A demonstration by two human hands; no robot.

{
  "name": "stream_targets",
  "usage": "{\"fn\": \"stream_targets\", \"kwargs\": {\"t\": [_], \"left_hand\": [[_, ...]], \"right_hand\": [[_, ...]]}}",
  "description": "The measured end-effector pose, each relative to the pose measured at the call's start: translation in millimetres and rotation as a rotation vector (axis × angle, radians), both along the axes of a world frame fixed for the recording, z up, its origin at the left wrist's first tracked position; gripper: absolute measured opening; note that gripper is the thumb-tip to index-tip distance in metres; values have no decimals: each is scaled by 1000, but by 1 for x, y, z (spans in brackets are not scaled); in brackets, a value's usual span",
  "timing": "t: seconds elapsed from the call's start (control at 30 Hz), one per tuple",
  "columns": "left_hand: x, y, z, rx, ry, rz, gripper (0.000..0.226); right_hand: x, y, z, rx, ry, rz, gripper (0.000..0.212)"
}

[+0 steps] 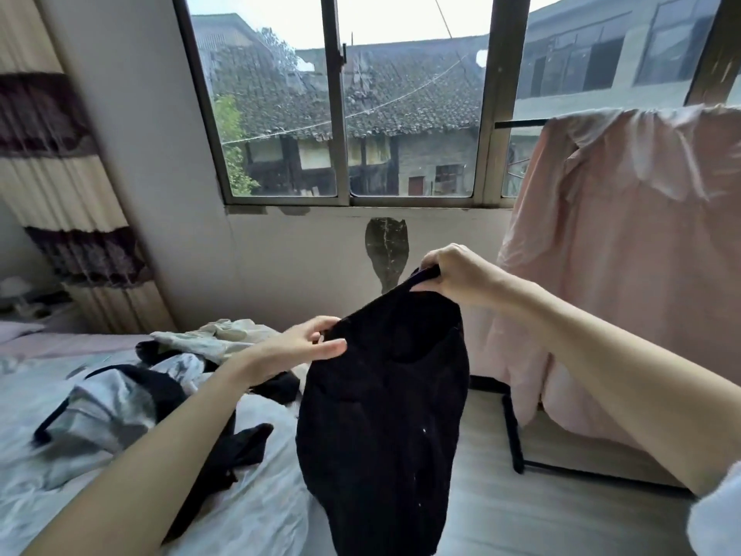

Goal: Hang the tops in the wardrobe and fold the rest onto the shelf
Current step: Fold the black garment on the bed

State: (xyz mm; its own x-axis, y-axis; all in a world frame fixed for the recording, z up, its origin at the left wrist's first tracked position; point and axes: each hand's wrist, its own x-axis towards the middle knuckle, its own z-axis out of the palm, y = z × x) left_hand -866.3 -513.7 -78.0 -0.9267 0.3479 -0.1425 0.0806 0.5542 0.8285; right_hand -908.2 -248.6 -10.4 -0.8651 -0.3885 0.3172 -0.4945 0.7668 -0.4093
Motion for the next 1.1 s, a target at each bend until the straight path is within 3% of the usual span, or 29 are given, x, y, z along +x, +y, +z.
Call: {"fn": "stream_targets", "kwargs": {"t": [0.17,0.3,0.43,0.5,0.57,0.73,0.8,0.87,0.93,1.1], "left_hand": [[-11,24,-41,-316,54,-74,34],[-19,34,-46,-286,-17,-175,25],[-18,71,-59,-226,-96,-291,41],[-22,87,-70,-203,-75,-328,24],[-31,85,-65,-198,0,-259,9],[-63,76,-39,-412,267,71,20],[-64,81,-33,-379,197,83,20],[-61,86,-29,-314,141,88,22],[-57,95,-26,-228,170,124,23],[-56,121,-4,54,271,256,18]], "right_hand": [[6,22,3,-140,14,-27,9],[15,59,-2,-335,-43,-100,5],[22,92,-9,-480,-89,-218,10],[25,110,-12,-528,-79,-285,11],[27,129,-14,-535,-51,-341,11],[34,176,-32,-454,-87,-436,25],[34,188,-44,-331,-143,-477,24],[34,197,-49,-210,-262,-544,6],[35,203,-49,-134,-354,-630,10],[32,196,-45,-375,-339,-746,23]]}}
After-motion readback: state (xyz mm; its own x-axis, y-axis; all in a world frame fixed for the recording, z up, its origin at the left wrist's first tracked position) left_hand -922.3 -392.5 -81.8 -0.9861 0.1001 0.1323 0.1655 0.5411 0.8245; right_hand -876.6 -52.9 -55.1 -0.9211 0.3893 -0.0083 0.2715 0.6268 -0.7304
